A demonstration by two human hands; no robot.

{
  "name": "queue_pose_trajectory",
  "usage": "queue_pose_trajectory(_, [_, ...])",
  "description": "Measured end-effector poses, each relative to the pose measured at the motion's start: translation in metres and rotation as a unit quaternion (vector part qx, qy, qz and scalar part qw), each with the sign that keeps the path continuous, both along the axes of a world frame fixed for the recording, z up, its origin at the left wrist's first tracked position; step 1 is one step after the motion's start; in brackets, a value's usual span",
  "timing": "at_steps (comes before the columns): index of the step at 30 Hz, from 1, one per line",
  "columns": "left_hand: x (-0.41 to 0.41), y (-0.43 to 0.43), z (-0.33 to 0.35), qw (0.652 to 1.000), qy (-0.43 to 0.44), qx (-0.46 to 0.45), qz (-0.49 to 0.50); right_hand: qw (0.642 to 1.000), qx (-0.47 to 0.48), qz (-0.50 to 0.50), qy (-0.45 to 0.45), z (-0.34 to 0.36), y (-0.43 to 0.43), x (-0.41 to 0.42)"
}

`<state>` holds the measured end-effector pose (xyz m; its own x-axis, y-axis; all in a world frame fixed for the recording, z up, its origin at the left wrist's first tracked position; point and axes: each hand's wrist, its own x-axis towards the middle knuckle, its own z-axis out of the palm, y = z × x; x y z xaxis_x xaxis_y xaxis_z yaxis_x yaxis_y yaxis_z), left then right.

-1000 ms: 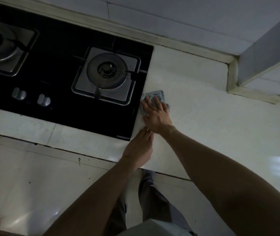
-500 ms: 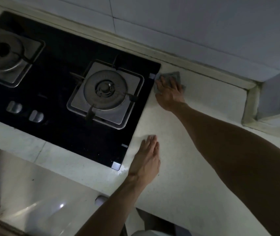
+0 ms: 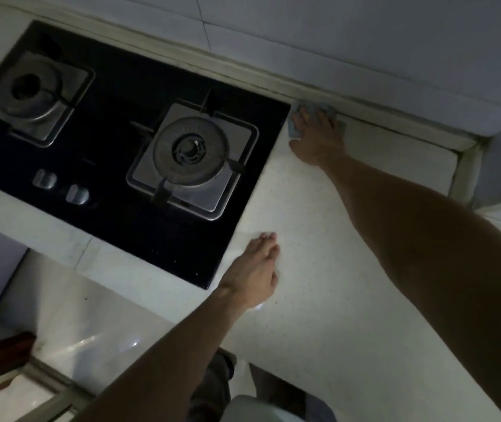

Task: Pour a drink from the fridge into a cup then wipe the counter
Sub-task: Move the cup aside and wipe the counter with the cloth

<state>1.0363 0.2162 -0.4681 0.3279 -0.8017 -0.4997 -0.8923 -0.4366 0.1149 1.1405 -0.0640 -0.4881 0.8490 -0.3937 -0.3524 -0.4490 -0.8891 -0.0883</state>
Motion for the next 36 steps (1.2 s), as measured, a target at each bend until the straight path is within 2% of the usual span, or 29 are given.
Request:
queue_pose_trajectory(4, [0.001,-0.001,0.002,1.0,0.013,-0.02,0.012,0.999,0.002,-0.047,-0.001,-0.005,-0.023,-0.046])
queue_pose_trajectory(8, [-0.003,-0.001,0.006,0.997,0.042,-0.047,0.053,0.987,0.003,-0.157,-0.014,-0.001,-0.058,-0.114])
queue_pose_trajectory(13, [0.001,0.0,0.007,0.991,0.097,-0.055,0.076,0.977,-0.011,-0.207,0.053,-0.005,-0.091,-0.187])
queue_pose_trajectory(15, [0.002,0.0,0.007,0.99,0.106,-0.056,0.078,0.969,-0.004,-0.245,0.037,-0.005,-0.085,-0.189])
queue_pose_trajectory(20, [0.0,0.0,0.01,0.988,0.115,-0.061,0.087,0.921,0.043,-0.388,0.002,0.001,-0.038,-0.152])
queue_pose_trajectory(23, [0.003,0.003,0.011,0.988,0.113,-0.075,0.075,0.939,0.076,-0.336,-0.026,-0.001,-0.013,-0.123])
queue_pose_trajectory(26, [0.009,0.003,0.011,0.988,0.118,-0.084,0.062,0.969,0.091,-0.222,-0.059,0.0,0.025,-0.094])
queue_pose_trajectory(30, [0.011,-0.004,0.013,0.989,0.104,-0.088,0.05,0.985,0.119,-0.102,-0.069,0.003,0.075,-0.072])
queue_pose_trajectory(36, [0.013,-0.002,0.013,0.995,0.083,-0.054,0.011,0.992,0.083,0.05,-0.085,-0.001,0.082,-0.121])
